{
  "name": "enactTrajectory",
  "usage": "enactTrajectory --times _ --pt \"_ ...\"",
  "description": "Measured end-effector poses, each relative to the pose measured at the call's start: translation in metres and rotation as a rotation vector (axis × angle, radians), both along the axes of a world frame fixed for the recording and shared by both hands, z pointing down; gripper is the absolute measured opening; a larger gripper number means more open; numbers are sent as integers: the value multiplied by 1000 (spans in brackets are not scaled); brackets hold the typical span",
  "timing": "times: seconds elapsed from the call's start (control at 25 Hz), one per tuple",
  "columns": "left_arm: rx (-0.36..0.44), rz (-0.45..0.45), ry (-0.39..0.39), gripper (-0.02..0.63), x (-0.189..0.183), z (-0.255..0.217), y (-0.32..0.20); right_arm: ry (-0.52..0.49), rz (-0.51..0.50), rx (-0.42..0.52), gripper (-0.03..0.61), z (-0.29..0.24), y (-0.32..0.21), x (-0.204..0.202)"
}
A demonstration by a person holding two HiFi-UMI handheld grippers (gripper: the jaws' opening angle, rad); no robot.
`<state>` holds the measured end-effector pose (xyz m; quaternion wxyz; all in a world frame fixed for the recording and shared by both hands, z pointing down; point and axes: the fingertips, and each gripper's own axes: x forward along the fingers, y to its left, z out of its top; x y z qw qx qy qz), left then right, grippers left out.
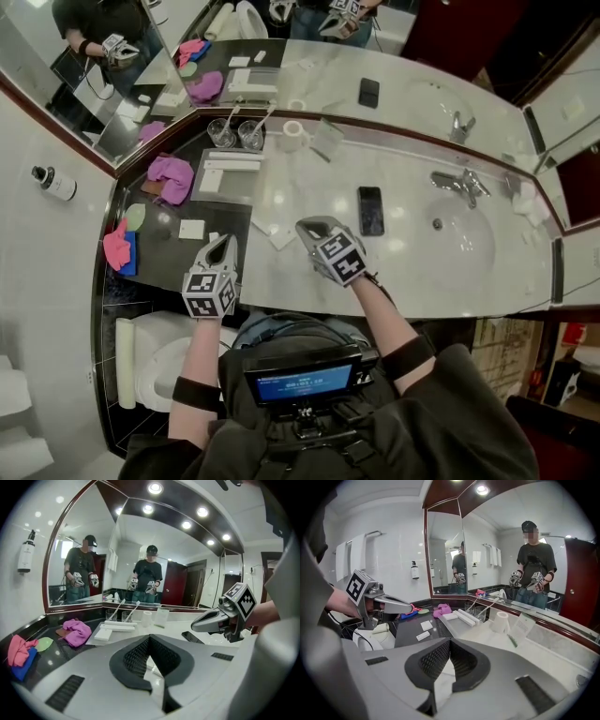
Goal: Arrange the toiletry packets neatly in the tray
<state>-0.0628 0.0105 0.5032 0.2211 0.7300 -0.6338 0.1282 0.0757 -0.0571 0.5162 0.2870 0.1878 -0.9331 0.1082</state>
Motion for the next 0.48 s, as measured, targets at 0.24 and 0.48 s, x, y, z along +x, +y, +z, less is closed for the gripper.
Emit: enactTrajectory --times 0.24,0.48 --pt "-27 -38 -18 3 -9 5 3 0 -19 -29 14 5 9 -4" --pt "-106 -55 -1 63 -36 27 6 2 -51 -39 14 6 18 -34"
